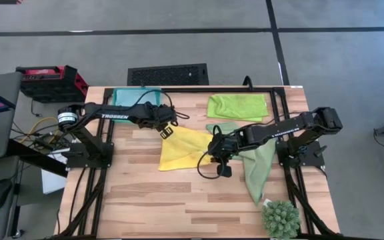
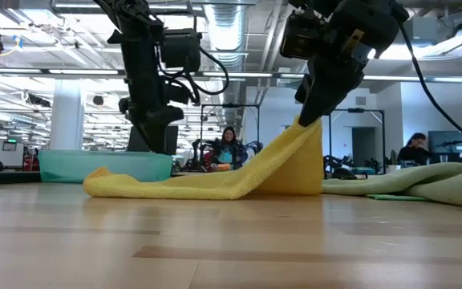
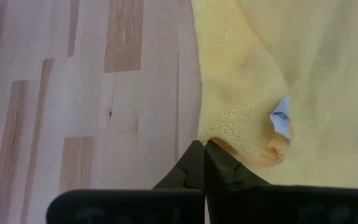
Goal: Fold microfiber towels
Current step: Fold the yellow microfiber towel
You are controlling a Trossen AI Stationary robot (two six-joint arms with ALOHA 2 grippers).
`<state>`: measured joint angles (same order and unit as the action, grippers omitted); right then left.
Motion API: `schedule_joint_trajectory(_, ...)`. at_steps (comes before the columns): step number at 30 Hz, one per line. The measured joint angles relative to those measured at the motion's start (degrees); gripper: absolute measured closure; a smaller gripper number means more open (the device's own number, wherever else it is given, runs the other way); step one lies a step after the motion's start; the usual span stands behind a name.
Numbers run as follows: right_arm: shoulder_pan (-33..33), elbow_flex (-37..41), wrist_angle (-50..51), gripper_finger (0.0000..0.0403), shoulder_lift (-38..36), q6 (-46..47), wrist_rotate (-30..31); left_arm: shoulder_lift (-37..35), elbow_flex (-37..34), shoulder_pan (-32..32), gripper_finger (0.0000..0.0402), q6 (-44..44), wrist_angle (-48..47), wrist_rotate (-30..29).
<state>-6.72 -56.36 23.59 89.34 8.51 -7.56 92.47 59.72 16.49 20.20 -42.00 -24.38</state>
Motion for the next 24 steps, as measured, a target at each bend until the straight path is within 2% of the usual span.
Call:
schedule_joint_trajectory(8,0.0,0.0,0.0,0.0391,0.0,0.0,0.0,0.0,0.0,0.1,0.0253,-0.1,-1.6,-0.7)
schedule_joint_trajectory(11,0.0,0.0,0.0,0.0391,0.0,0.0,0.0,0.0,0.0,0.1,0.0246,0.0,-2.8,3.3)
schedule_joint_trajectory(15,0.0,0.0,0.0,0.0391,0.0,0.0,0.0,-0.1,0.0,-0.4,0.0248,1.5,-3.7,12.9)
schedule_joint_trajectory(19,0.0,0.0,0.2,0.0391,0.0,0.0,-1.0,-1.9,0.0,-5.1,0.0248,-0.3,-3.7,18.5)
schedule_joint_trajectory(24,-1.7,0.0,0.8,0.0391,0.0,0.0,-2.9,-4.4,0.0,-14.6,0.0246,-0.5,-3.5,19.2)
